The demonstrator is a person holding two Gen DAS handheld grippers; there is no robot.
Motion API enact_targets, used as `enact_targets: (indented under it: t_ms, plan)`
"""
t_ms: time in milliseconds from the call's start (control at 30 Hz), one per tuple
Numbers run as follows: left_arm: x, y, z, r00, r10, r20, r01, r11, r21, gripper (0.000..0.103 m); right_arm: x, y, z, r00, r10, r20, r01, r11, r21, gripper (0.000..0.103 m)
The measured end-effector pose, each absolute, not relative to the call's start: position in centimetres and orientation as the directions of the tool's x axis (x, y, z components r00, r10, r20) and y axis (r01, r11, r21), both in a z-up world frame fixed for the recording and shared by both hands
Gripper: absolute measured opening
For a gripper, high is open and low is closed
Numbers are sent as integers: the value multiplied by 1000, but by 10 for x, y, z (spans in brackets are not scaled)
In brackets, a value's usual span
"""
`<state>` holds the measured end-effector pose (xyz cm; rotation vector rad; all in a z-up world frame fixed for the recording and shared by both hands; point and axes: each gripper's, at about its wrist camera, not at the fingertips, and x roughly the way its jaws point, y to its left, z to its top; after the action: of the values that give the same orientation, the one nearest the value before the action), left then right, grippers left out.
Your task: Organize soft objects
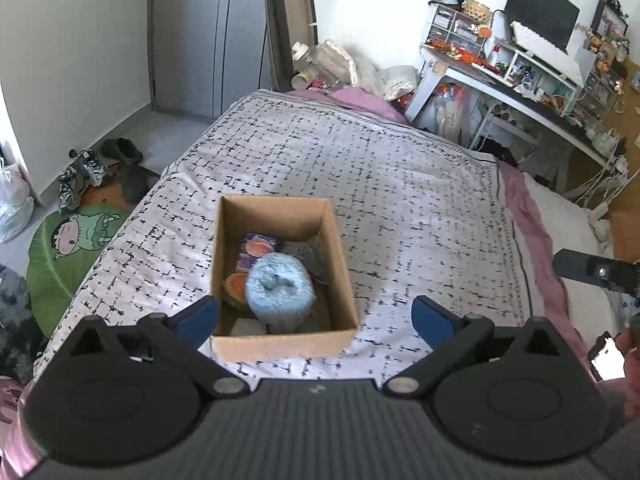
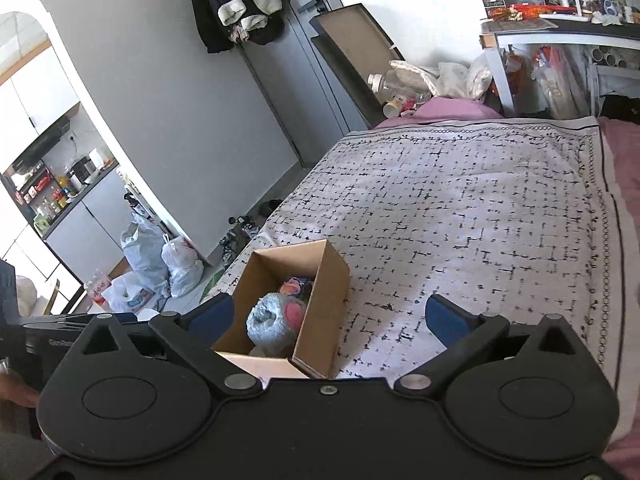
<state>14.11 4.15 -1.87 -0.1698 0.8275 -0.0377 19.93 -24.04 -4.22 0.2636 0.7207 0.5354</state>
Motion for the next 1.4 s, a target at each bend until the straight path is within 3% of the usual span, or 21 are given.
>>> enact_targets:
  t_ms: [567,933,1400]
  plan:
    - [81,22,7,713,-97,-694,-28,986,-167,103,143,-258,-24,643,537,-546,-425,843,330,103]
    - [45,-7,23,741,-68,-668,-5,994,-107,103,116,-262,-14,670,522,-528,-419,853,312,103]
    - [17,-9,21,760,6,-650,-103,988,-111,103,93,-260,-9,677,516,-524,-430,856,288,103]
